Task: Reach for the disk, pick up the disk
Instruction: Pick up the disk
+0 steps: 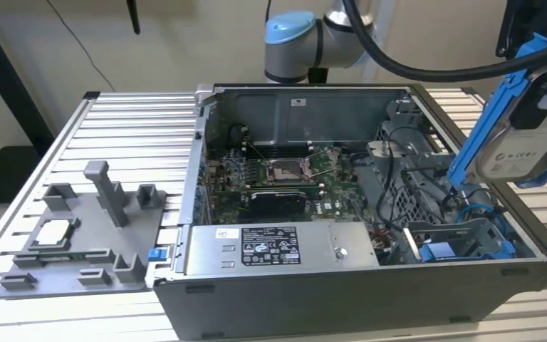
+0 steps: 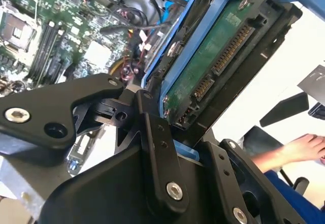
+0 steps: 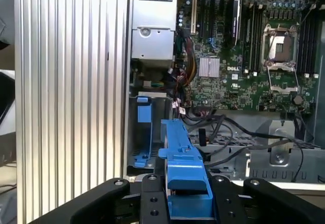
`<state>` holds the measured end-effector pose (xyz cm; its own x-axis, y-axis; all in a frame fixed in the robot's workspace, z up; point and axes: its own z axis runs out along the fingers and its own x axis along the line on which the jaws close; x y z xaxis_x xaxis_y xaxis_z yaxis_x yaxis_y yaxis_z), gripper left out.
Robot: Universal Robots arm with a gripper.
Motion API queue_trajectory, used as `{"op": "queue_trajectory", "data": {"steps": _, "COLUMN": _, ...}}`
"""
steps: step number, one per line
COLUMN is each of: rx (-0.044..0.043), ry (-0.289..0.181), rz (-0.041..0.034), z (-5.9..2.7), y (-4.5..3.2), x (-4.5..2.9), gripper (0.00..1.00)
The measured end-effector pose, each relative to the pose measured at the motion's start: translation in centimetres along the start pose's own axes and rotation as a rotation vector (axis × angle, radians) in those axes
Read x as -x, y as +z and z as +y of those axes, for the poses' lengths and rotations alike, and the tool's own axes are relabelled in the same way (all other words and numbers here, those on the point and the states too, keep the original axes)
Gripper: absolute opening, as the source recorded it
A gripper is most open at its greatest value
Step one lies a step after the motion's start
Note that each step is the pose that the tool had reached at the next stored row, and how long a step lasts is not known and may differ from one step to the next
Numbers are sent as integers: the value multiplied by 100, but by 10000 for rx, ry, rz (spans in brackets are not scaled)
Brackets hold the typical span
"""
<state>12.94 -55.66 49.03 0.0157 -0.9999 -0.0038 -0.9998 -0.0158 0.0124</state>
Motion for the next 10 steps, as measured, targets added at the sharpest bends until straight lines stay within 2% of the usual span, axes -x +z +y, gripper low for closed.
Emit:
{"op": "queue_trajectory", "data": {"steps": 4, "rx": 0, "ry": 0, "rz": 1, "z": 8, "y": 3, "x": -137, "gripper": 0}}
{"op": "queue_trajectory", "data": {"steps": 10, "rx": 0, "ry": 20, "rz": 5, "z": 106, "y": 36, "x": -202, "gripper": 0}}
